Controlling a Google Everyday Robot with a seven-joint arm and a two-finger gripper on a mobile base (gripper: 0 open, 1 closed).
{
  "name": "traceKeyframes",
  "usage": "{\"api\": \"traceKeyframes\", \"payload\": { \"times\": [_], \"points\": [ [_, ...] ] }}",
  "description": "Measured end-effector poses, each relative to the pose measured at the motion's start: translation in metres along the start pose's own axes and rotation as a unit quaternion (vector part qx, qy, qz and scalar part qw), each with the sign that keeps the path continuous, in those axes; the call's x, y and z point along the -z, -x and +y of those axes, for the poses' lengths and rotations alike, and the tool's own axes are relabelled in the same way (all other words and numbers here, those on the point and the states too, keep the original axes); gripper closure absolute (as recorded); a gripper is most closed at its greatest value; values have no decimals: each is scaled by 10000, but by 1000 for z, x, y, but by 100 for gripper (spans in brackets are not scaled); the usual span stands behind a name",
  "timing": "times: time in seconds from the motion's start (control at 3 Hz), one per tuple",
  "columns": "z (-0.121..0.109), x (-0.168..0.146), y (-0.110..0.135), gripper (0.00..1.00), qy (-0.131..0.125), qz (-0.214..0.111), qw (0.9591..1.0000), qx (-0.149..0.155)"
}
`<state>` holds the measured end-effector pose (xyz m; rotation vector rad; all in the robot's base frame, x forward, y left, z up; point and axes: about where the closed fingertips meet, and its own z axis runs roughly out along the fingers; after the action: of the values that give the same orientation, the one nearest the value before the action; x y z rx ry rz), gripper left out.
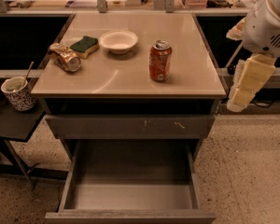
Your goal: Place coke can into middle drawer
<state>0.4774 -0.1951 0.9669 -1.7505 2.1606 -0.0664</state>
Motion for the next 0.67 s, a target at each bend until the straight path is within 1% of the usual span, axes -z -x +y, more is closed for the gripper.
{"api": "traceKeyframes", "payload": {
  "times": [0.33, 0.67],
  "points": [
    [-4, -6, -2, 0, 120, -494, 9987, -83],
    [-40, -15, -21, 0, 64, -1514, 9883, -178]
  ]
}}
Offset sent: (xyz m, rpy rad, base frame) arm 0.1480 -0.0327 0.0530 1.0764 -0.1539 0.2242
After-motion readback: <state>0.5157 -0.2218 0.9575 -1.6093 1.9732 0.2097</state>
